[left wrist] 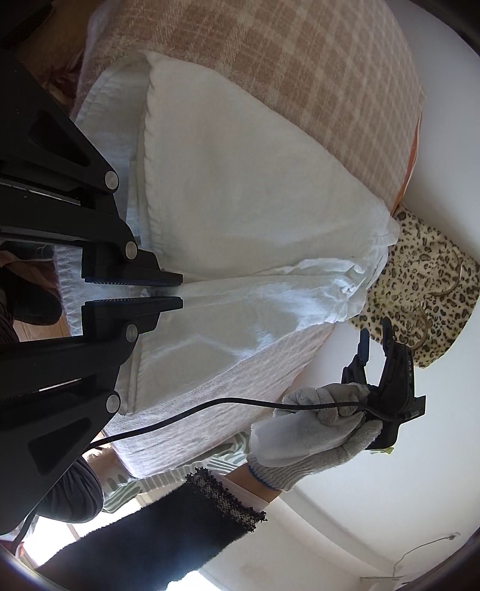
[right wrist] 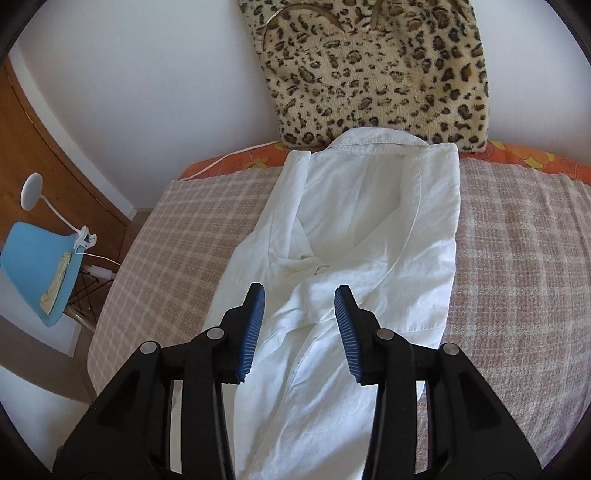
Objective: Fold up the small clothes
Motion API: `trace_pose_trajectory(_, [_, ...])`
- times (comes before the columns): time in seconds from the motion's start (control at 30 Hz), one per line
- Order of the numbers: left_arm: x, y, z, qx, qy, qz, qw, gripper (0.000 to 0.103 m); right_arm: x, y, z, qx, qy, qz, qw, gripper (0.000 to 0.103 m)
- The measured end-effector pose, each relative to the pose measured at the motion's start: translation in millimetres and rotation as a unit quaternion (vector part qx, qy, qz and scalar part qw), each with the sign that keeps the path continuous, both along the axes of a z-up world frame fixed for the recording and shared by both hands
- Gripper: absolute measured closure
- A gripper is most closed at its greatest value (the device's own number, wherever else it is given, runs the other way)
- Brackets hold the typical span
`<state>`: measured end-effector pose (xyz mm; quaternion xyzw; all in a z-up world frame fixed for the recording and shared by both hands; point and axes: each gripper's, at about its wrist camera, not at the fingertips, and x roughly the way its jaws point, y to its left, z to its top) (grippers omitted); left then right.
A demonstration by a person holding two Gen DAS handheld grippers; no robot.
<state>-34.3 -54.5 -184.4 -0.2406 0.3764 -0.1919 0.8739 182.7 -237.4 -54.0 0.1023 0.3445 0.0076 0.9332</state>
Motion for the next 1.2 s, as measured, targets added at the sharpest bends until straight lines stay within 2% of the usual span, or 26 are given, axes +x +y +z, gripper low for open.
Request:
trace_pose_trajectory(0.1, [-6.4, 9.6, 8.5, 0.012, 0.015, -0.009, 0.9998, 0.099, -10.0, -41.3, 3.6, 0.016, 0.001, -0.040, 0.999, 0.061])
trace_pose_trajectory(0.27, [-14.8, 20.6, 36.7, 0.054, -0.005, -0.020, 0.9983, 0.097, -27.5, -72.9, -6.9, 0.027, 0.012, -0.053, 0.998, 0.061])
trace_pose_trajectory(0.4, [9.9, 4.4, 55.1, 0.066, -0.021, -0.067, 0.9953, 0.097, -37.4, -73.2, -20.6, 0.008, 0.022, -0.048, 0.999, 0.061])
trace_pose_trajectory(0.53, [34.9, -34.0, 65.8, 0.071, -0.037, -0.140, 0.9869, 0.097, -32.9, -77.5, -23.8, 0.011, 0.025, -0.047, 0.999, 0.061])
trace_pose_trajectory(0.63, [46.4, -63.8, 61.0, 0.095, -0.042, -0.189, 0.9765, 0.097, -21.7, -82.7, -21.7, 0.011, 0.020, -0.053, 0.998, 0.061])
trace_pose_trajectory(0.73, [53.1, -80.6, 47.1, 0.107, -0.030, -0.217, 0.9699, 0.097, -2.4, -89.9, -22.9, 0.019, 0.017, -0.057, 0.998, 0.061])
trace_pose_trajectory(0.93, [61.9, -89.9, 18.0, 0.098, 0.006, -0.247, 0.9641, 0.097, 45.2, -91.0, -35.5, -0.004, 0.024, -0.055, 0.998, 0.062])
trace_pose_trajectory(1.0, [62.2, -93.3, 10.5, 0.098, 0.010, -0.254, 0.9622, 0.097, 61.0, -85.9, -41.2, -0.025, 0.029, -0.052, 0.998, 0.069])
trace_pose_trajectory(1.07, [61.0, -93.2, 8.1, 0.092, 0.008, -0.255, 0.9624, 0.097, 76.5, -81.4, -47.5, -0.045, 0.040, -0.053, 0.997, 0.086])
trace_pose_trajectory(1.2, [59.9, -93.7, 6.9, 0.092, 0.003, -0.261, 0.9610, 0.097, 103.0, -78.6, -55.7, -0.073, 0.051, -0.068, 0.994, 0.090])
